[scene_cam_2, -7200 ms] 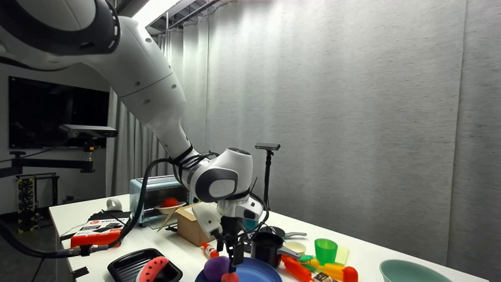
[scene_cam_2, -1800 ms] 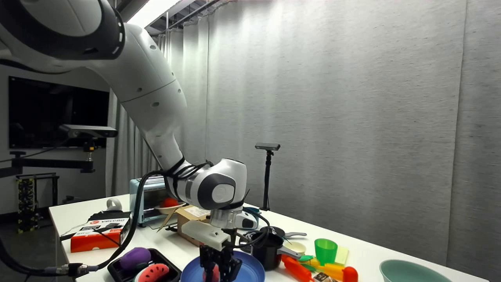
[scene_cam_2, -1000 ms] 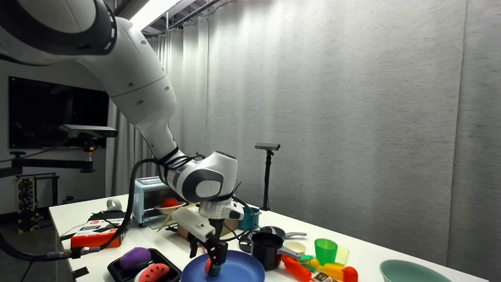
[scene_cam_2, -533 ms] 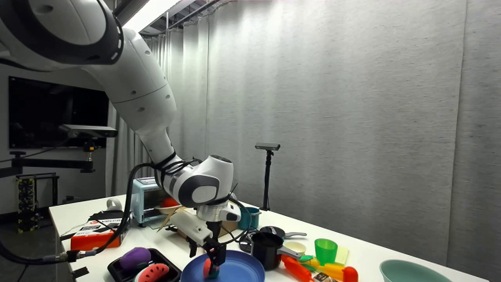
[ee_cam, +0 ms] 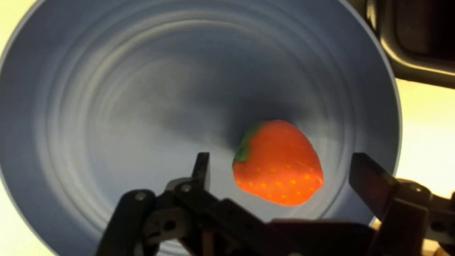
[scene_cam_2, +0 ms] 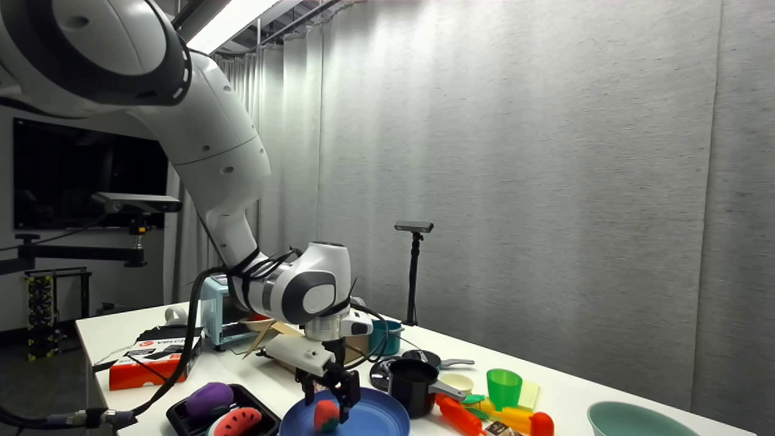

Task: Remove the plush toys from the blue plate

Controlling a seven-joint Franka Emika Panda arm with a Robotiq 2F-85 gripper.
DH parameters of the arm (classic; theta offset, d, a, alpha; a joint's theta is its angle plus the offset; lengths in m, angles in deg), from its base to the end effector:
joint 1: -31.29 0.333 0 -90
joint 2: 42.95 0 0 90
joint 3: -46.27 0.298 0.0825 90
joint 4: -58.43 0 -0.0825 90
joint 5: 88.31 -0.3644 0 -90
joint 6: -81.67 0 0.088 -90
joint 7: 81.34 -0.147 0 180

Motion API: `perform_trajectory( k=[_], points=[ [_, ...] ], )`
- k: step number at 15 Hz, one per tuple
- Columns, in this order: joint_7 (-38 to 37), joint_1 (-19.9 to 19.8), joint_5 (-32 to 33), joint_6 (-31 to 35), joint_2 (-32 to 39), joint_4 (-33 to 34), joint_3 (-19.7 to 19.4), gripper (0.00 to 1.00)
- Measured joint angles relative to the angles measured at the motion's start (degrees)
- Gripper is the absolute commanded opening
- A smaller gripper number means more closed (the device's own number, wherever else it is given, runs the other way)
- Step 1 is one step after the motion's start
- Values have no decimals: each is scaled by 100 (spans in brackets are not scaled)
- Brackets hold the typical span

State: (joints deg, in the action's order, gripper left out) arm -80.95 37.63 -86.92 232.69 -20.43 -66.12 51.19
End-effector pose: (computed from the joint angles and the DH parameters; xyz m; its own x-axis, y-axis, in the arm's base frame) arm 0.5448 0.1102 0.1759 0.9744 0.2136 0.0708 0.2154 -0.9763 -0.0192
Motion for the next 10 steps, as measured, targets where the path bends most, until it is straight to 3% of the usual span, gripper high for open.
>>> perform_trajectory(
  k=[5, 10],
  points=[
    [-305, 192, 647, 13, 0, 0, -249, 35],
    [-320, 199, 762, 27, -26, 3, -272, 1]
  ],
)
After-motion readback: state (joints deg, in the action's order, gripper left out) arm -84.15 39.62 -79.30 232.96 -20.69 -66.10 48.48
